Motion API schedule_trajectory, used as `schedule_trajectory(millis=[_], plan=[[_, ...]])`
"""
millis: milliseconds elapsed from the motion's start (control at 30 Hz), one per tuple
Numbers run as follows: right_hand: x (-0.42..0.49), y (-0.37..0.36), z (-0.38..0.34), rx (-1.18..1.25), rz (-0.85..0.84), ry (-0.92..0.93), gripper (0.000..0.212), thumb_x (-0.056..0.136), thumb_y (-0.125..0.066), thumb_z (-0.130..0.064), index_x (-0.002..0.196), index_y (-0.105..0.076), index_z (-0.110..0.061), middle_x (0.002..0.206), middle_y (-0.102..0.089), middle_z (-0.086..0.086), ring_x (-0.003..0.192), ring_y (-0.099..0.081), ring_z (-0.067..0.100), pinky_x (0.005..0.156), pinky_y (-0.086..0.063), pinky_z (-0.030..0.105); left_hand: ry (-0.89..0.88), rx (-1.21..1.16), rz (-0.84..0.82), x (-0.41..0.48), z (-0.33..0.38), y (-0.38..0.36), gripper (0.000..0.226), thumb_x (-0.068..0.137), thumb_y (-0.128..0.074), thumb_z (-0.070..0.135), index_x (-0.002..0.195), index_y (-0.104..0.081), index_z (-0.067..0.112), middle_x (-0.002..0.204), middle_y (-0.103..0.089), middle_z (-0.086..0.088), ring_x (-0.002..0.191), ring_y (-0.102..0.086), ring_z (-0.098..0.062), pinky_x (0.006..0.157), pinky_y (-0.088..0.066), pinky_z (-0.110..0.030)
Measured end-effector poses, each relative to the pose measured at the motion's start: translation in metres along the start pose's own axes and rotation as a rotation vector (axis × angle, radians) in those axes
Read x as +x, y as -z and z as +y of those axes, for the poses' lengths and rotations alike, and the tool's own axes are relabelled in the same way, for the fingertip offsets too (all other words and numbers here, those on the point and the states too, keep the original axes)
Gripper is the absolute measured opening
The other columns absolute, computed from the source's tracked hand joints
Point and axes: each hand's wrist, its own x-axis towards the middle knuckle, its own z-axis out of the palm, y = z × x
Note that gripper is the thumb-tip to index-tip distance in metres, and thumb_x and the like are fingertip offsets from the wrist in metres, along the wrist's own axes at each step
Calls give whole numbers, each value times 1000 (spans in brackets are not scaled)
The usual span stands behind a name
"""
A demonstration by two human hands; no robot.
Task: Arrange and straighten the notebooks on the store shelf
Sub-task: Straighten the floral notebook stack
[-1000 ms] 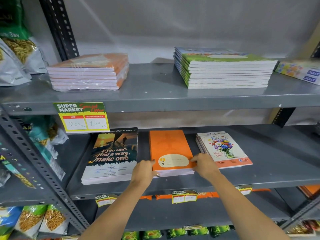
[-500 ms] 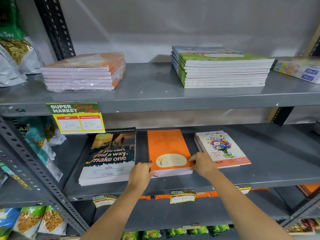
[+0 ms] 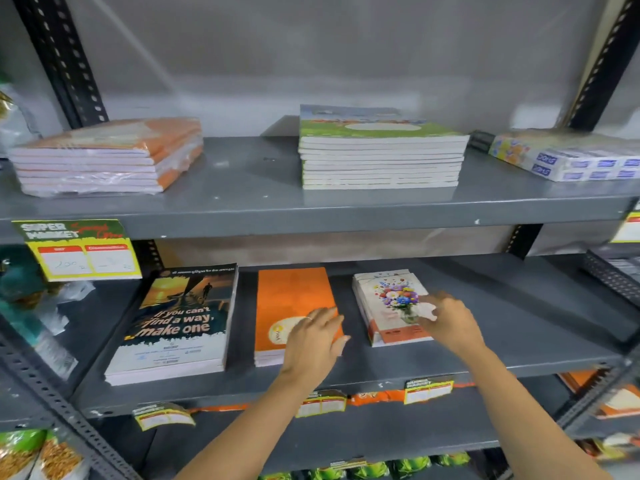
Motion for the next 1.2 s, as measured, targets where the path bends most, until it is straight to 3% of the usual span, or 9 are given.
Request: schedule_trajectory(millis=[133, 200, 267, 467, 600, 867, 1200], plan=[[-2, 5, 35, -82, -164, -7, 42, 80, -69, -22, 122, -63, -20, 128, -56, 8, 109, -60, 28, 89, -49, 35, 64, -138, -299, 19, 52, -14, 53, 87, -62, 41, 134, -52, 20, 145, -51, 1, 127, -54, -24, 100, -49, -37], [-1, 4, 48, -109, -216, 32, 43, 79, -69, -19, 121, -63, -19, 125, -58, 10, 109, -60, 27, 91, -49, 36, 134, -162, -411, 27, 69, -25, 64, 86, -61, 45, 143, -40, 23, 154, -37, 4, 132, -47, -27, 103, -47, -38], [3, 3, 59, -107, -219, 42, 42, 80, -67, -17, 122, -63, -20, 124, -60, 9, 108, -61, 26, 92, -49, 34, 211, -202, -455, 32, 80, -37, 68, 84, -63, 47, 144, -38, 26, 155, -34, 6, 132, -47, -26, 104, -48, -38], [17, 0, 71, -150, -206, 86, 34, 88, -59, -14, 121, -65, -22, 120, -65, 8, 104, -64, 29, 88, -52, 34, 268, -173, -411, 40, 89, -56, 44, 89, -61, 35, 130, -58, 21, 138, -58, 3, 114, -63, -22, 94, -54, -35], [23, -4, 72, -144, -199, 116, 30, 91, -55, -15, 118, -67, -22, 116, -66, 8, 96, -66, 28, 80, -57, 34, 316, -139, -422, 43, 90, -59, 40, 93, -57, 30, 131, -57, 17, 136, -59, -3, 115, -62, -25, 96, -53, -36], [39, -3, 69, -142, -200, 158, 32, 90, -62, -15, 121, -65, -18, 119, -65, 6, 102, -64, 25, 90, -54, 31, 368, -156, -396, 54, 86, -62, 35, 91, -61, 28, 124, -63, 16, 124, -68, -4, 105, -66, -24, 89, -56, -33], [48, -4, 69, -138, -230, 169, 26, 89, -62, -17, 114, -70, -17, 111, -71, 5, 91, -68, 23, 83, -57, 30, 395, -131, -404, 59, 83, -66, 34, 89, -63, 28, 121, -65, 15, 117, -71, -6, 101, -68, -24, 83, -56, -30]])
